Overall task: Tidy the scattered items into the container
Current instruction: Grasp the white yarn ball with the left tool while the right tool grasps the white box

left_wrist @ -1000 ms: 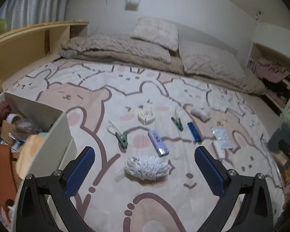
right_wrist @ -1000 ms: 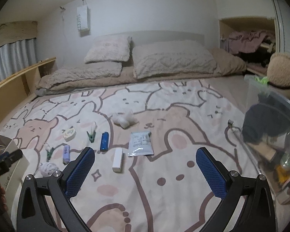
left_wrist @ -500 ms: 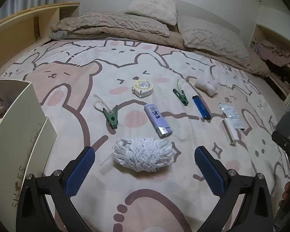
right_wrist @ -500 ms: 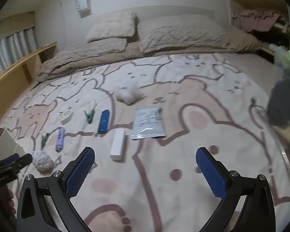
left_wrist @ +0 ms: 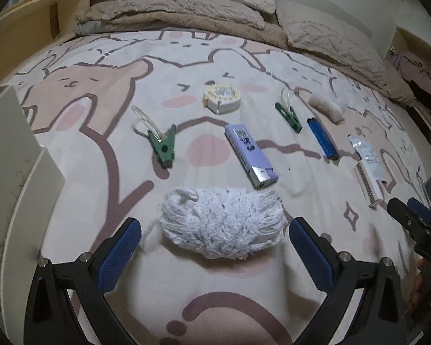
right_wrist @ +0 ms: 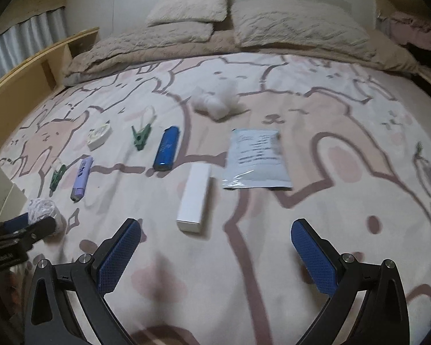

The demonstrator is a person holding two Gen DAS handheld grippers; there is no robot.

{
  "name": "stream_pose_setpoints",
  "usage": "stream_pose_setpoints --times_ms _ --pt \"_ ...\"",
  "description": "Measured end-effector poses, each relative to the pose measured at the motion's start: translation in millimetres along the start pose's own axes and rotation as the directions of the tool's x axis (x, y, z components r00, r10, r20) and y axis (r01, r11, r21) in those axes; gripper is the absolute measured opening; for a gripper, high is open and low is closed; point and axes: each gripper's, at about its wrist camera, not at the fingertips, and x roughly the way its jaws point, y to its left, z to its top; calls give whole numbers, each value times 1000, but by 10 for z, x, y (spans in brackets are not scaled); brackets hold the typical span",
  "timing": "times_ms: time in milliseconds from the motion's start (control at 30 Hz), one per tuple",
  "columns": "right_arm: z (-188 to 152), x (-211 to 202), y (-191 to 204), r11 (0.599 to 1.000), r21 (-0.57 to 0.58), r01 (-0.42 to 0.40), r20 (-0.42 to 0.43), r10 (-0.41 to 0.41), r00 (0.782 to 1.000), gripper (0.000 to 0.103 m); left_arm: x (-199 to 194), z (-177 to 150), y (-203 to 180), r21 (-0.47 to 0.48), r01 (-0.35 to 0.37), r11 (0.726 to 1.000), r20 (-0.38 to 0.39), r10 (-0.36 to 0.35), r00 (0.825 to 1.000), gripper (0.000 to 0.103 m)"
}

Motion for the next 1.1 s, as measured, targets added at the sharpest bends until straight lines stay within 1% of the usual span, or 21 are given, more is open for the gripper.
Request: stream_pose_setpoints --times_ms 100,133,167,200,267,333,433,467,500,533,567,600,633,767,900,1100 --pt "-2 108 17 1000 8 -4 -22 5 1000 102 58 -13 -23 6 3 1000 -9 -3 1000 103" --pt "-6 134 30 1000 4 -4 -26 4 1000 99 77 -18 -28 9 -1 1000 -8 1 1000 103" --pt "-11 168 44 1000 -3 -8 -35 7 999 89 92 -18 -32 12 -7 1000 -5 7 1000 103" --pt "-14 197 55 1000 -6 -11 -45 11 999 82 108 -19 -29 13 -17 1000 0 17 1000 103" --pt "-26 223 73 1000 -13 -7 -42 6 999 81 131 -20 -32 13 -31 999 5 31 1000 103" --pt "-29 215 80 1000 -18 -16 -33 15 999 74 134 -23 -44 16 -40 999 12 40 999 103" --pt "-29 205 93 999 -26 -29 -26 28 999 57 130 -28 -50 17 -46 999 19 45 999 102" --pt "-33 204 105 999 -32 -32 -26 31 999 49 126 -26 -47 13 -45 999 20 44 999 102" --pt "-34 203 118 999 -37 -35 -25 34 999 45 120 -23 -37 6 -49 999 20 49 999 101" --pt "-30 202 121 998 -41 -37 -24 36 999 43 116 -18 -34 2 -60 998 20 60 998 98" --pt "-28 195 124 998 -44 -40 -21 39 999 35 108 -16 -35 -1 -66 998 23 66 998 92" --pt "-29 184 126 998 -45 -48 -17 48 999 24 93 -14 -27 -4 -56 998 27 56 998 88" --pt "-28 179 134 997 -46 -54 -17 54 998 21 84 -11 -22 -9 -43 999 29 44 999 85" --pt "-53 98 209 994 -81 -76 -5 76 997 21 44 -21 -20 -14 -19 1000 24 19 1000 82" --pt "-121 -50 319 988 -125 -88 9 89 996 21 -40 -78 19 -41 21 999 16 -21 1000 81" --pt "-281 -263 383 980 -133 -146 -30 143 989 21 -182 -193 17 -40 35 999 0 -36 999 81"
